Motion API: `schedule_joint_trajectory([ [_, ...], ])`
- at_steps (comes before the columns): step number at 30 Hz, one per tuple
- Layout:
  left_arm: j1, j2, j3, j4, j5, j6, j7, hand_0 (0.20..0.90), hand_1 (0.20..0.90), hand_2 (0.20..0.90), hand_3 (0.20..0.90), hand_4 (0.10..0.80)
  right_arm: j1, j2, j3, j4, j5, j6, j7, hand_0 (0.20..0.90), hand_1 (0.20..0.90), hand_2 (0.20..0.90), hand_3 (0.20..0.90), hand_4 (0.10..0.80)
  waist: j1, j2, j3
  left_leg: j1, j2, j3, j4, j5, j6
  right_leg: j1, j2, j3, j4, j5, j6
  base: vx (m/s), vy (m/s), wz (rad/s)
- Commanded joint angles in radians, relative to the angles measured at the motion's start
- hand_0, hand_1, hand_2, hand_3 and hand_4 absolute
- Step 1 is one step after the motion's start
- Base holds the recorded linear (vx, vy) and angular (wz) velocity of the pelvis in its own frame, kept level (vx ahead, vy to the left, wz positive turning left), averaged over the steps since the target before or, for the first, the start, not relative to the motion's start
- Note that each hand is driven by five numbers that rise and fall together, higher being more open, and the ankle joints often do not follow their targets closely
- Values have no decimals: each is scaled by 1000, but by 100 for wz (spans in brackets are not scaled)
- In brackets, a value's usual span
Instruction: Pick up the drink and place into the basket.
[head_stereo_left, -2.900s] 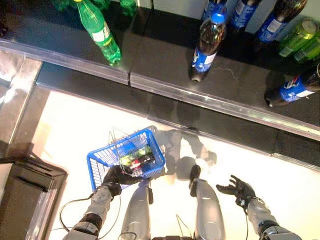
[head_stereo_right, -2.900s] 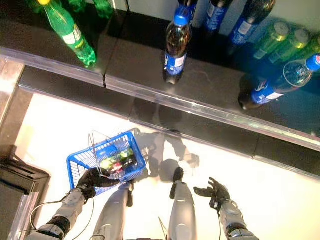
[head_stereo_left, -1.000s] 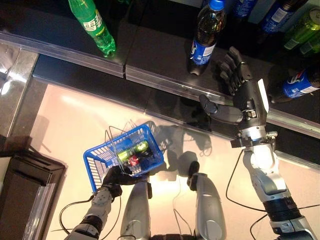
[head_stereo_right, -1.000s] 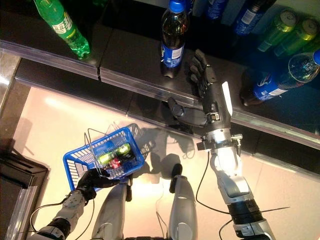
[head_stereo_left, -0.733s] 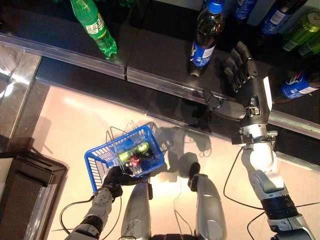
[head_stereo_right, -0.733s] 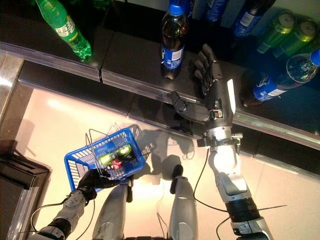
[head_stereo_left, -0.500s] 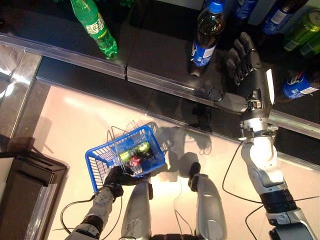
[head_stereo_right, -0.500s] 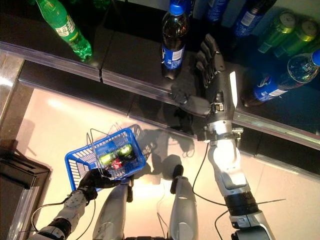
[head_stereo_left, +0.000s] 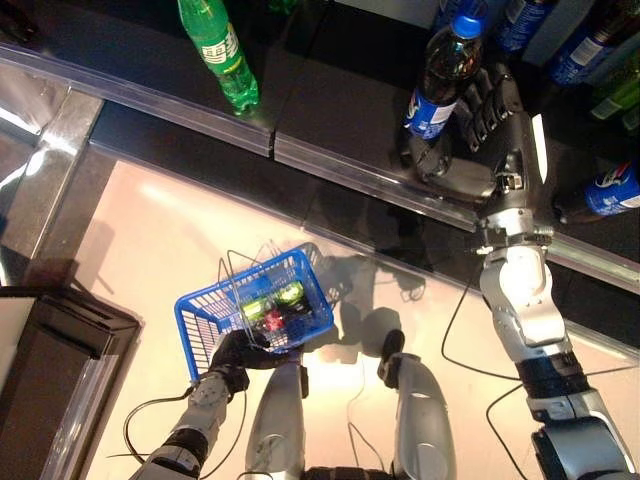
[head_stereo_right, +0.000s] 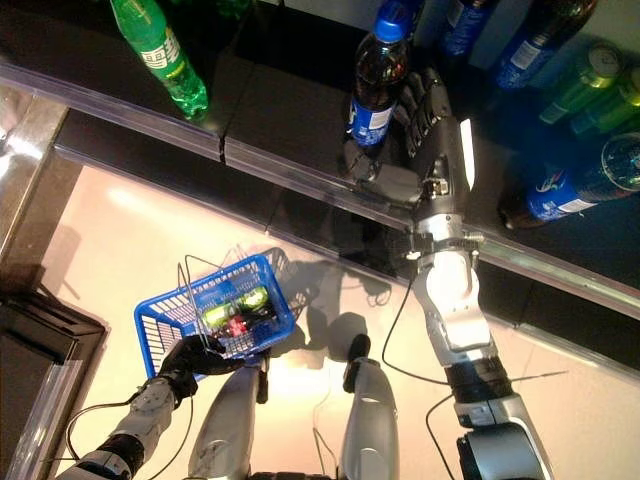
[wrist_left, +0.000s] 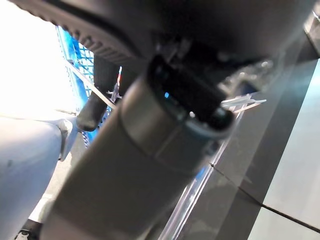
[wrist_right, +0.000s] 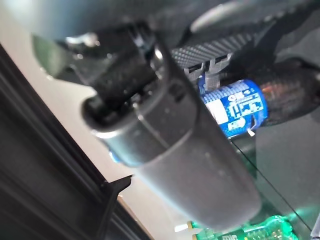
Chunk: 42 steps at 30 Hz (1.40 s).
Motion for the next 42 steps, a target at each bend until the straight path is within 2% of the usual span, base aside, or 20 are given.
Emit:
schedule_joint_trajectory([
  [1, 79, 61, -13, -102, -18, -51, -10, 300, 300, 300, 200, 100, -133, -73, -59, -75, 36, -54, 16, 900, 900, 900, 900, 800, 9, -1, -30, 6, 1, -26, 83, -50, 44, 98, -44, 21, -203, 154, 60, 3, -3, 3],
  [17, 73, 79, -43, -113, -11, -19, -27, 300, 300, 300, 200, 100, -300, -125, 4, 82, 69, 60, 17, 900, 900, 900, 900, 800, 45, 9, -46, 40, -8, -33, 58, -43, 43, 143, -60, 3, -241, 169, 64, 15, 6, 3],
  [34, 61, 83, -73, -123, -15, -8, -34, 300, 300, 300, 200, 100, -375, -91, 60, 181, 166, 98, 61, 900, 900, 900, 900, 800, 68, 24, -36, 48, -15, -41, 49, -43, 46, 152, -68, -6, -241, 167, 66, 1, 0, 0],
  [35, 61, 83, -74, -122, -15, -9, -33, 300, 300, 300, 200, 100, -376, -90, 61, 183, 167, 96, 62, 836, 836, 836, 826, 726, 68, 25, -36, 49, -15, -41, 48, -42, 46, 153, -68, -6, -242, 167, 66, 0, 0, 0],
  [37, 61, 80, -77, -117, -14, -13, -35, 300, 300, 300, 200, 100, -387, -87, 67, 202, 170, 84, 80, 300, 300, 300, 200, 100, 70, 28, -37, 55, -16, -39, 40, -40, 44, 157, -71, -9, -245, 168, 67, 0, 0, 0],
  [42, 63, 78, -81, -117, -20, -15, -40, 300, 300, 300, 200, 100, -400, -85, 74, 205, 164, 89, 81, 300, 300, 300, 200, 100, 69, 36, -39, 58, -19, -35, 34, -39, 43, 156, -76, -9, -247, 168, 68, 0, 13, 0],
])
